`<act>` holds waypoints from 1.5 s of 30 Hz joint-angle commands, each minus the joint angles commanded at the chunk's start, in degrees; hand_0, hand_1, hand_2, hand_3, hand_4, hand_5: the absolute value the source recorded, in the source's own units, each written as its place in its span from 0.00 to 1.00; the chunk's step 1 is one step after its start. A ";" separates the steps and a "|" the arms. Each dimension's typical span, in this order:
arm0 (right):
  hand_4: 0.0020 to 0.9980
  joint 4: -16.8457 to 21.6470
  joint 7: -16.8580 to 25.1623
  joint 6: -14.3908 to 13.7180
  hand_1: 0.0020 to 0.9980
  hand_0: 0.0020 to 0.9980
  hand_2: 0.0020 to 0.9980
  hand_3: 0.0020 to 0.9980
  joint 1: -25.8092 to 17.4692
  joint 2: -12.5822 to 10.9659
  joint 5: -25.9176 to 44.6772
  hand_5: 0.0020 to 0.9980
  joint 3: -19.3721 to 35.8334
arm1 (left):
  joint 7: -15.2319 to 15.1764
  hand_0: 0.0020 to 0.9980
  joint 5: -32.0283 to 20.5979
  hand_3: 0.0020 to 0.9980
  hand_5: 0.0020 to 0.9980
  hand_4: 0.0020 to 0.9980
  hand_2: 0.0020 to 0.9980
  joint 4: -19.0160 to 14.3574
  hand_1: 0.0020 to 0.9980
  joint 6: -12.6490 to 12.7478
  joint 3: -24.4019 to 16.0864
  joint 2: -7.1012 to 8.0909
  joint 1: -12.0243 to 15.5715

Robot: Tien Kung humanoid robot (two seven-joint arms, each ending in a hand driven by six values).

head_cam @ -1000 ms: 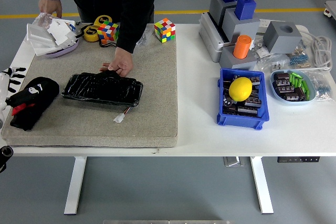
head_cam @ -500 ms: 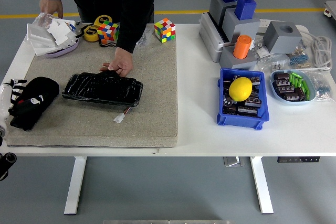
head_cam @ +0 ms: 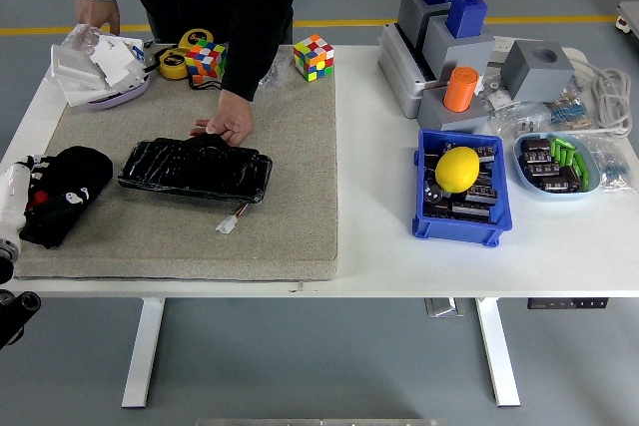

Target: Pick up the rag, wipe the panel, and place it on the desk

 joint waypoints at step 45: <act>1.00 0.05 -0.05 0.08 0.63 0.72 0.67 0.61 0.46 -0.33 -0.10 0.60 0.46 | -0.44 0.18 1.21 0.61 0.15 0.58 0.23 1.36 0.11 3.45 -1.33 -1.20 -0.75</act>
